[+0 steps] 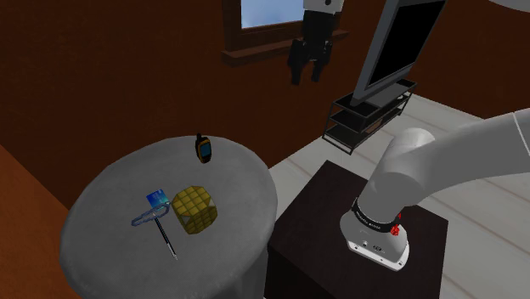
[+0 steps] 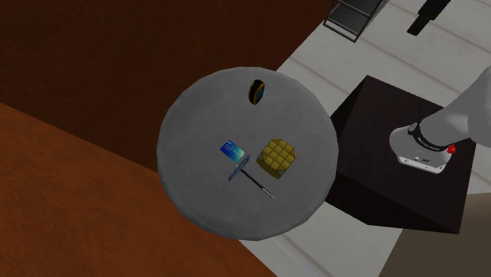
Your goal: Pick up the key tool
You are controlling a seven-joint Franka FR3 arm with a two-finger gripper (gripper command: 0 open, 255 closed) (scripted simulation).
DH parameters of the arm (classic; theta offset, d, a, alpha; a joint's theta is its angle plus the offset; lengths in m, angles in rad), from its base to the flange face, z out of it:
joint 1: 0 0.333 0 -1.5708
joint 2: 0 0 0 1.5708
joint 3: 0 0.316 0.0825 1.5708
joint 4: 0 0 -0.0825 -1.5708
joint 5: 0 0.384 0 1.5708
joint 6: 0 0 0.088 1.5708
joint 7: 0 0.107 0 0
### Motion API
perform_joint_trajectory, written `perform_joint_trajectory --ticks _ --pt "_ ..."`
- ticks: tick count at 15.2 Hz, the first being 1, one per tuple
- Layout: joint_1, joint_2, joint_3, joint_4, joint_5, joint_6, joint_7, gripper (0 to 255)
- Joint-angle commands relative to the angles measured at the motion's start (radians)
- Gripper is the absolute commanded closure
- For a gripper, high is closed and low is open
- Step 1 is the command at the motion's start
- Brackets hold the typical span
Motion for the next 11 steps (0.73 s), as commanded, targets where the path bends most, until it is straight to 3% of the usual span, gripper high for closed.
perform_joint_trajectory --ticks 1,11 --pt "0.0 0.0 0.0 0.0 0.0 0.0 0.0 0" --pt "0.115 0.3 0.03 0.036 0.009 0.255 -0.222 0"
